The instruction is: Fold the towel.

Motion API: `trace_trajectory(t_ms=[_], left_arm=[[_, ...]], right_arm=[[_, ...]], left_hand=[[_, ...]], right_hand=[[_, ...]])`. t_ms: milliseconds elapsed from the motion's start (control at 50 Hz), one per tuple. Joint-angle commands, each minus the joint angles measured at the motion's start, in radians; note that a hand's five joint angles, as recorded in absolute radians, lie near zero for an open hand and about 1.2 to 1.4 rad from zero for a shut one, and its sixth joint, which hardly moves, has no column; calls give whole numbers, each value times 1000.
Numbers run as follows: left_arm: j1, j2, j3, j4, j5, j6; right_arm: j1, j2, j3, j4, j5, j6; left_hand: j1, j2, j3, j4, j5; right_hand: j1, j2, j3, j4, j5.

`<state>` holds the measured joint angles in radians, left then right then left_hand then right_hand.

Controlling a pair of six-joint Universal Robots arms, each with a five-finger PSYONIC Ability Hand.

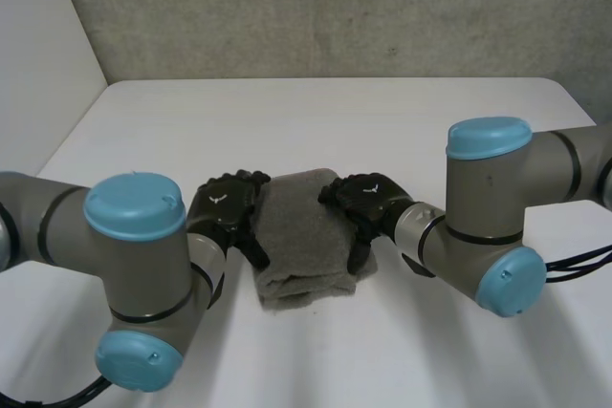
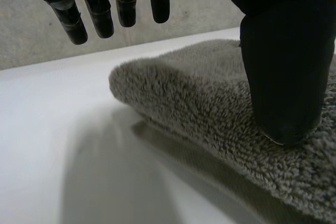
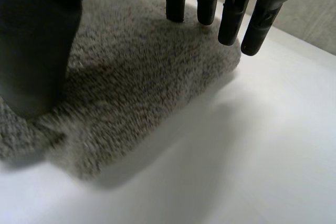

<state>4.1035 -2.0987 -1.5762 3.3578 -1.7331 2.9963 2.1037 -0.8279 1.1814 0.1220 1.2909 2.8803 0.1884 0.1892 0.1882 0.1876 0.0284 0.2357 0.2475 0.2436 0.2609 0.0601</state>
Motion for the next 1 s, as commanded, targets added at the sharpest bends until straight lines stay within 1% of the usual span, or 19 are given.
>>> trace_trajectory(t_ms=[20, 100, 180, 260, 280, 300, 320, 340, 360, 380, 400, 440, 500, 540, 580, 600, 700, 800, 1000], left_arm=[[-2, -47, 15, 11, 3, 42], [-2, -57, 28, 9, 1, 102], [0, -43, 36, 6, 1, 121], [17, 53, 87, -24, 4, 122], [17, 54, 87, -24, 4, 122], [26, 99, 103, -55, 6, 122], [50, 139, 125, -89, 10, 124], [51, 140, 125, -89, 10, 124], [84, 181, 152, -128, 12, 124], [112, 216, 177, -173, 15, 125], [112, 217, 177, -173, 15, 125], [144, 268, 225, -269, 29, 127], [156, 287, 243, -307, 44, 125], [178, 330, 262, -354, 76, 122], [199, 356, 263, -360, 90, 119], [222, 377, 256, -360, 101, 119], [256, 411, 233, -362, 131, 113], [258, 434, 217, -339, 155, 113], [255, 457, 199, -311, 158, 118]], right_arm=[[1, 33, -6, -7, -1, -102], [1, 12, -6, -13, -4, -93], [-1, -72, -5, -19, -4, -75], [-11, -148, -5, -25, 1, -44], [-14, -192, -5, -28, 10, -21], [-25, -239, -3, -30, 16, 5], [-25, -240, -3, -30, 16, 5], [-46, -288, 1, -31, 21, 32], [-74, -331, 3, -30, 28, 59], [-74, -332, 3, -30, 28, 59], [-100, -370, 6, -30, 40, 85], [-123, -402, 14, -28, 51, 109], [-169, -444, 38, -16, 80, 145], [-195, -459, 63, -13, 104, 149], [-221, -490, 99, -24, 136, 136], [-222, -490, 99, -24, 136, 136], [-229, -530, 107, -24, 166, 129], [-220, -553, 118, -25, 174, 128], [-215, -547, 124, -31, 174, 126]], left_hand=[[28, 27, 28, 29, 13], [25, 24, 25, 26, 11], [19, 18, 19, 20, 5], [13, 13, 14, 14, -1], [13, 13, 14, 14, -1], [8, 7, 8, 8, -7], [2, 1, 2, 2, -13], [2, 1, 2, 2, -13], [-4, -5, -4, -3, -19], [-10, -11, -10, -9, -25], [-10, -11, -10, -9, -25], [-13, -14, -13, -12, -28], [-10, -11, -10, -9, -25], [-13, -14, -13, -12, -28], [-13, -14, -13, -12, -28], [-10, -11, -10, -9, -25], [-13, -14, -13, -12, -28], [-13, -14, -13, -12, -28], [-13, -14, -13, -12, -28]], right_hand=[[-61, -73, -69, -86, -60], [-61, -73, -69, -86, -60], [-61, -73, -69, -86, -60], [-61, -73, -69, -86, -60], [-61, -73, -69, -86, -60], [-61, -73, -69, -86, -60], [-61, -73, -69, -86, -60], [-61, -73, -69, -86, -60], [-61, -73, -69, -86, -60], [-61, -73, -69, -86, -60], [-61, -73, -69, -86, -60], [-61, -73, -69, -86, -60], [-61, -73, -69, -86, -60], [-61, -73, -69, -86, -60], [-61, -73, -69, -86, -60], [-61, -73, -69, -86, -60], [-61, -73, -69, -86, -60], [-61, -73, -69, -86, -60], [-61, -73, -69, -86, -60]])
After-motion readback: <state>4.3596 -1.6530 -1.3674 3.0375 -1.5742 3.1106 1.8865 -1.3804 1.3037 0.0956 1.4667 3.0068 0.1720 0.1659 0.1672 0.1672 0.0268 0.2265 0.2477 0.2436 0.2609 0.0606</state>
